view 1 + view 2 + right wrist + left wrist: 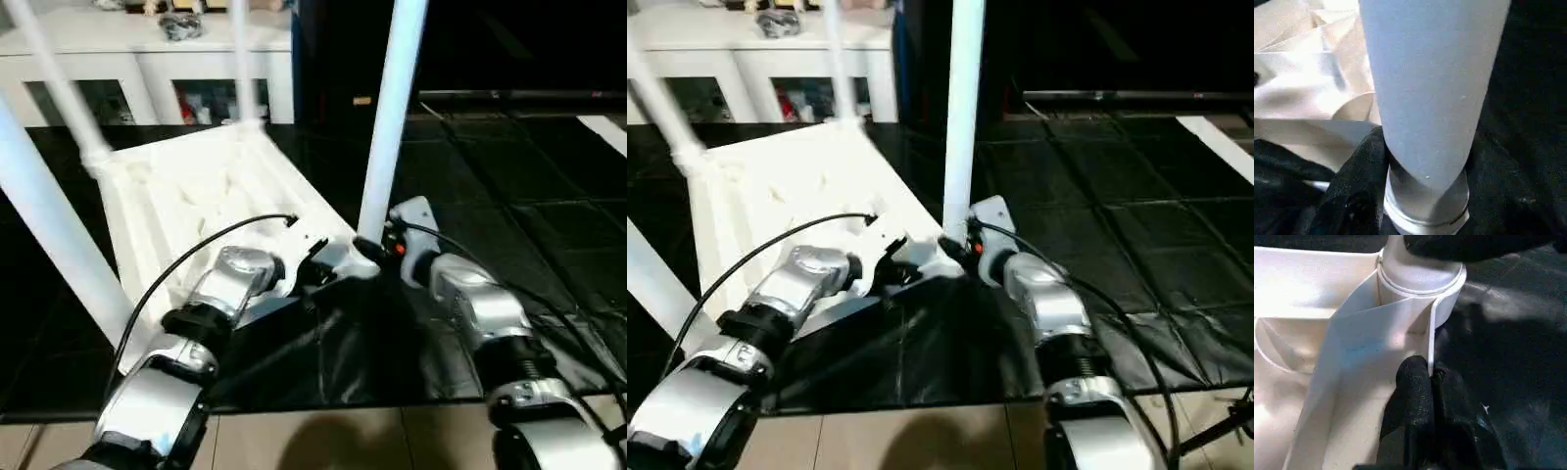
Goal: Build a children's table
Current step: Rotate leg to tighten
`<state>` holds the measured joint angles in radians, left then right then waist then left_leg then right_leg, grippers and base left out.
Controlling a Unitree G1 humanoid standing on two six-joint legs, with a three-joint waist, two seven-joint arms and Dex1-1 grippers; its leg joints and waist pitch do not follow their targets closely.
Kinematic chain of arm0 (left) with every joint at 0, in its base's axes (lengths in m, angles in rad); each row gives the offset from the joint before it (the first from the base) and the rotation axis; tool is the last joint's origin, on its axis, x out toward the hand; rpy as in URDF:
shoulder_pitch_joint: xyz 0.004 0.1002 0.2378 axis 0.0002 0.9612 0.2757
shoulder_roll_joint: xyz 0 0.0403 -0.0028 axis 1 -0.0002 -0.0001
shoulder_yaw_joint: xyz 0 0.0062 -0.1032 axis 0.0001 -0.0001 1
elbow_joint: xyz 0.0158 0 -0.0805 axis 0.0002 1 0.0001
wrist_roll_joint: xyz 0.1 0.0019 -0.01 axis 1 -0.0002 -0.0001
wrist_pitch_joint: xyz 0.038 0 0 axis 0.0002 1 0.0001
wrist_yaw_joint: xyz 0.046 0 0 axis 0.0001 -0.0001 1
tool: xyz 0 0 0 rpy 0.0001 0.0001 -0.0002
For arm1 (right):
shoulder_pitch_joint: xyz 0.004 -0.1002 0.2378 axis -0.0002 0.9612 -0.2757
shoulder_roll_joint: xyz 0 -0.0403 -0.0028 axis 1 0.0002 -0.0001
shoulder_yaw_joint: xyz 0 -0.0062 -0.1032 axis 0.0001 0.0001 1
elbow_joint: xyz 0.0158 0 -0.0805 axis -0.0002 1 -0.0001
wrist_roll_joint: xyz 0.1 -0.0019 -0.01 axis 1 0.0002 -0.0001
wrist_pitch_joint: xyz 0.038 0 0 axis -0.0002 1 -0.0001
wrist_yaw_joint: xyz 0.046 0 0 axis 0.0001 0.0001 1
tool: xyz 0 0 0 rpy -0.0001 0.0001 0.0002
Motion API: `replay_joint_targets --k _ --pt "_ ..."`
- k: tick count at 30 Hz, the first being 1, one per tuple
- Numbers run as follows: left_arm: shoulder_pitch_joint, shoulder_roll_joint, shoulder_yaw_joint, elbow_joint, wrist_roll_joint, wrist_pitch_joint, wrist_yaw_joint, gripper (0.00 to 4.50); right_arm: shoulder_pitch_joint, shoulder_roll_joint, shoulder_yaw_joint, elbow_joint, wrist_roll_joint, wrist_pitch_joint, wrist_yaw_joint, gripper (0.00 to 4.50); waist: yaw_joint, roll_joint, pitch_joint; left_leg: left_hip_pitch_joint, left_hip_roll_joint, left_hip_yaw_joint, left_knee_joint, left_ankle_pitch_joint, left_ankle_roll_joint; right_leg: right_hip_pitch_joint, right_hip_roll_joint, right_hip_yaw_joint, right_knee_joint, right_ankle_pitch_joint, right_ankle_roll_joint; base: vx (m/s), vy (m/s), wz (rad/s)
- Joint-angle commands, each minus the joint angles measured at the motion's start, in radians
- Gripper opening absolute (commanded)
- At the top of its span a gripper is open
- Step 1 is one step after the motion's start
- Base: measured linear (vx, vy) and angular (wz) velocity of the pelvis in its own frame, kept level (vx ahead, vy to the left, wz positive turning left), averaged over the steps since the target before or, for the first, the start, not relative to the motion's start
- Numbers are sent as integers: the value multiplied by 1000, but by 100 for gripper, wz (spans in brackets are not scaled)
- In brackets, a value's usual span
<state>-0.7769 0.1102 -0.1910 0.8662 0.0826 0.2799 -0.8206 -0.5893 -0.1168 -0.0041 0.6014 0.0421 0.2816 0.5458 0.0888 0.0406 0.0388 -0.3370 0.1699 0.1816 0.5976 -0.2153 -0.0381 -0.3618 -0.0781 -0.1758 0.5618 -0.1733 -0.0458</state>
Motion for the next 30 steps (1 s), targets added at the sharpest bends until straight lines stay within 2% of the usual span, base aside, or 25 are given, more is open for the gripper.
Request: replay_joint_targets --k 1,2,3,6,10,12,15,19,21,25,26,30 --pt "-42 -43 -3 -43 -15 -24 24 0 18 98 109 -11 22 26 94 274 9 -10 -65 -6 79 -38 -69 -100 69 42 -123 89 -67 -254 -99 0 0 0" --pt "-39 -37 -5 -47 -12 -26 16 0 21 94 107 -16 25 25 100 274 10 -11 -67 -8 81 -38 -68 -82 75 43 -124 90 -62 -229 -106 0 0 0" --pt "-32 -24 -9 -56 -10 -28 -4 0 27 84 101 -25 31 19 112 305 11 -10 -68 -11 80 -38 -66 -64 81 44 -124 90 -57 -203 -113 0 0 0" --pt "-18 5 -17 -72 -5 -30 -45 0 43 44 98 -44 39 -1 162 318 13 -9 -68 -21 79 -37 -60 -32 106 42 -122 91 -45 -146 -128 0 0 0" --pt "-7 59 -45 -70 -5 -93 -151 0 70 -61 107 -80 60 -17 305 360 24 -7 -65 -16 82 -33 -61 -74 111 40 -116 88 -55 -205 -100 0 0 0" --pt "-5 75 -52 -66 -4 -121 -185 0 76 -89 103 -89 70 -24 349 368 26 -6 -65 -14 85 -34 -62 -79 109 38 -115 87 -54 -208 -99 0 0 0" --pt "-6 114 -71 -54 2 -160 -266 0 83 -159 93 -99 91 -47 452 403 34 -4 -66 -11 86 -34 -62 -101 102 38 -116 88 -56 -215 -97 0 0 0" --pt "-8 155 -91 -52 4 -186 -361 0 87 -232 79 -95 104 -73 558 446 49 -4 -70 -13 88 -33 -58 -75 107 37 -116 89 -45 -167 -113 0 0 0" --pt "-10 170 -101 -52 3 -199 -403 0 89 -262 82 -93 108 -81 605 449 60 -5 -70 -12 89 -32 -57 -67 110 35 -118 89 -44 -155 -120 0 0 0" --pt "-15 227 -145 -56 6 -289 -545 0 77 -356 108 -73 127 -99 776 449 72 -7 -70 -15 90 -33 -55 -57 119 35 -116 89 -43 -169 -107 0 0 0" --pt "-15 232 -148 -57 5 -300 -563 0 71 -364 112 -71 137 -90 809 449 77 -9 -71 -14 90 -33 -54 -55 123 34 -116 89 -40 -164 -109 0 0 0" --pt "3 249 -169 -90 -5 -318 -644 0 43 -361 119 -37 144 -134 870 449 84 -6 -72 -13 94 -33 -55 -54 115 31 -120 87 -40 -176 -124 0 0 0"
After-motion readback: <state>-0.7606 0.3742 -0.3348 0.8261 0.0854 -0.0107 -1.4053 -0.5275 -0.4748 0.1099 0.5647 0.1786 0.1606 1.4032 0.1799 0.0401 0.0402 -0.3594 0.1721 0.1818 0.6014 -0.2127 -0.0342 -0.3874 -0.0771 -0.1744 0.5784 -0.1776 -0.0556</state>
